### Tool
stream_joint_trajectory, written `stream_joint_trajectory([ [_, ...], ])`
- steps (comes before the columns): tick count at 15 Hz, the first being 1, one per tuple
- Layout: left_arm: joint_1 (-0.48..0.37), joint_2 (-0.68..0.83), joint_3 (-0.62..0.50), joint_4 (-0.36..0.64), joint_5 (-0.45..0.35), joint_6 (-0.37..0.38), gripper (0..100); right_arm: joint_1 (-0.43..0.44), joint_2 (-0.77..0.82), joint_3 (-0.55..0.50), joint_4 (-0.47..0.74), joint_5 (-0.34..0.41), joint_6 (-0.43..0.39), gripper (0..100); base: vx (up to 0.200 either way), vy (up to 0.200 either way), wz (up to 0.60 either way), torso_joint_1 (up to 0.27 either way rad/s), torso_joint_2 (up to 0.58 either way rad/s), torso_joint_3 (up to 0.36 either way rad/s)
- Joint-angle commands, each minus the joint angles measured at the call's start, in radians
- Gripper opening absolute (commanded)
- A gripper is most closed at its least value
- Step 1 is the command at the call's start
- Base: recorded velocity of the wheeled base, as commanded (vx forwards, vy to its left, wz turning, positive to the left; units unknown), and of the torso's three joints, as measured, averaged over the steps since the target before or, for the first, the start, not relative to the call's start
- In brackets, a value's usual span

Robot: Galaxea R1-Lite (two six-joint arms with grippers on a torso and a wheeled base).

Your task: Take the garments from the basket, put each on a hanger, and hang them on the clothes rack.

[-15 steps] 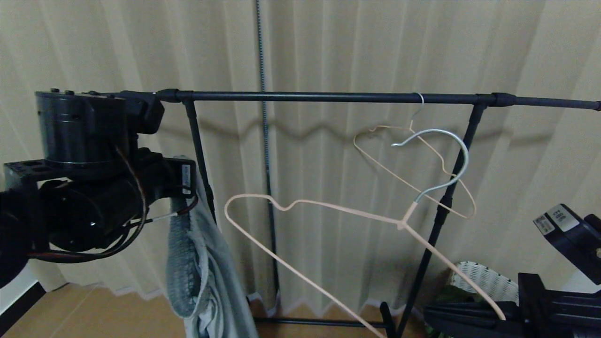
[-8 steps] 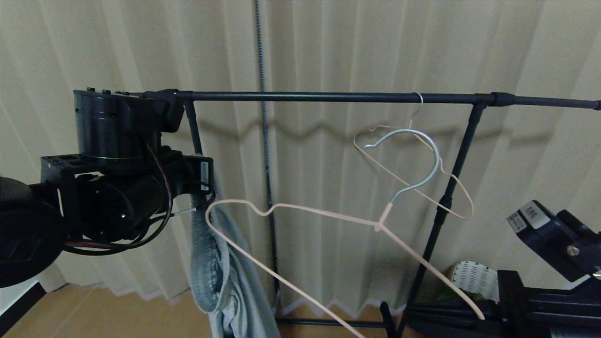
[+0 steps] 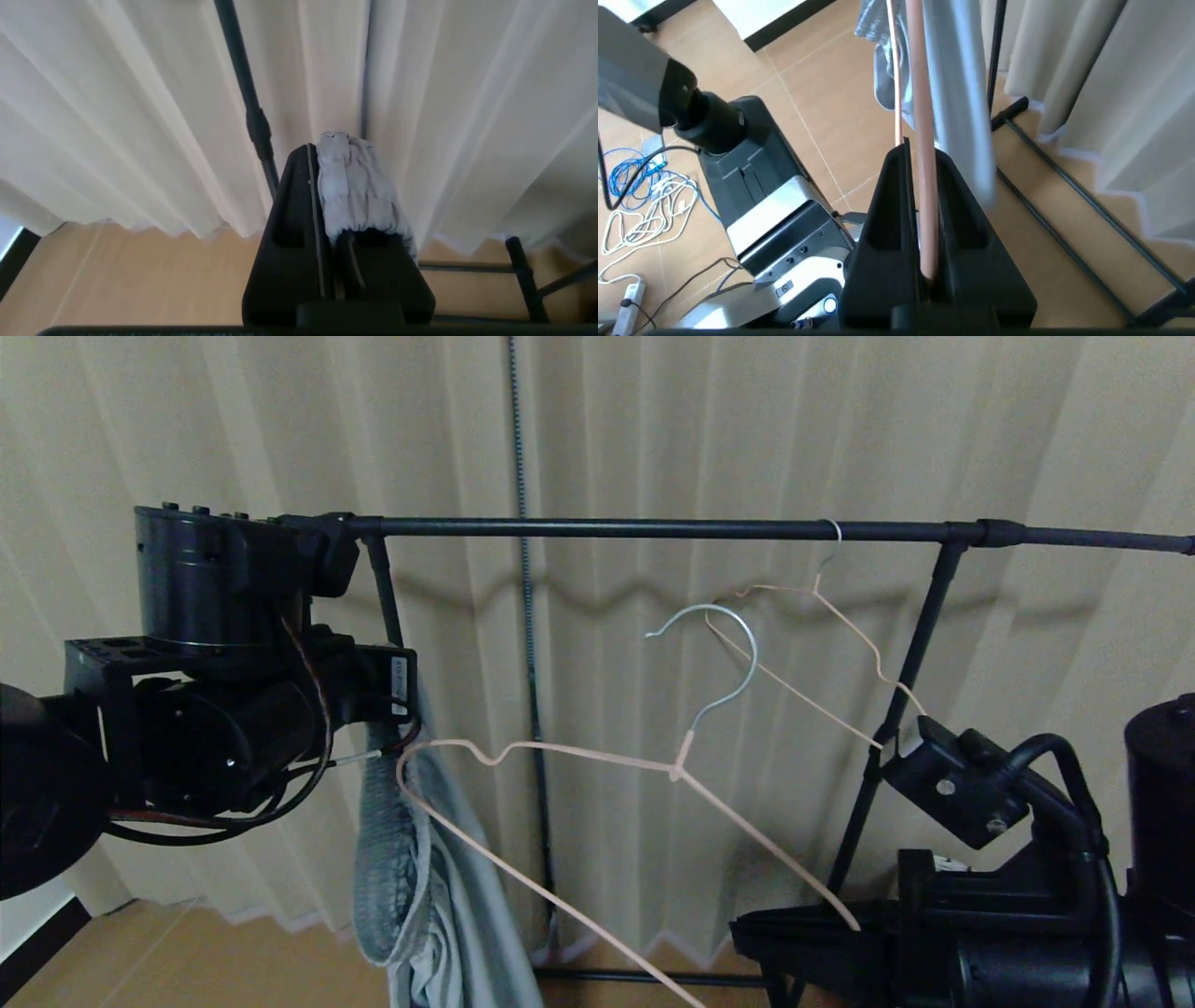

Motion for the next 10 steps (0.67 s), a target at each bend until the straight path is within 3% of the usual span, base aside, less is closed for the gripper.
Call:
stream_joint_trajectory([
  [1, 0.002, -0.007, 0.000, -0.001, 0.001, -0.002, 0, -0.001, 0.046, -0.020, 0.000, -0.001, 0.002, 0, 0.000, 0.000, 0.00, 0.000, 0.00, 0.000],
  [4, 0.009, -0.006, 0.000, 0.001, 0.001, -0.002, 0, -0.003, 0.067, -0.031, 0.000, -0.002, 0.010, 0, 0.000, 0.000, 0.00, 0.000, 0.00, 0.000],
  [7, 0.009, -0.009, 0.003, 0.042, 0.028, -0.002, 0, -0.004, 0.170, -0.120, -0.005, -0.116, 0.047, 0, 0.000, 0.000, 0.00, 0.000, 0.00, 0.000],
  [8, 0.009, -0.009, 0.003, 0.042, 0.028, -0.002, 0, -0.004, 0.170, -0.120, -0.005, -0.116, 0.047, 0, 0.000, 0.000, 0.00, 0.000, 0.00, 0.000],
  [10, 0.009, -0.009, 0.009, 0.058, 0.034, -0.005, 0, -0.006, 0.238, -0.138, -0.111, -0.154, 0.058, 0, 0.000, 0.000, 0.00, 0.000, 0.00, 0.000],
])
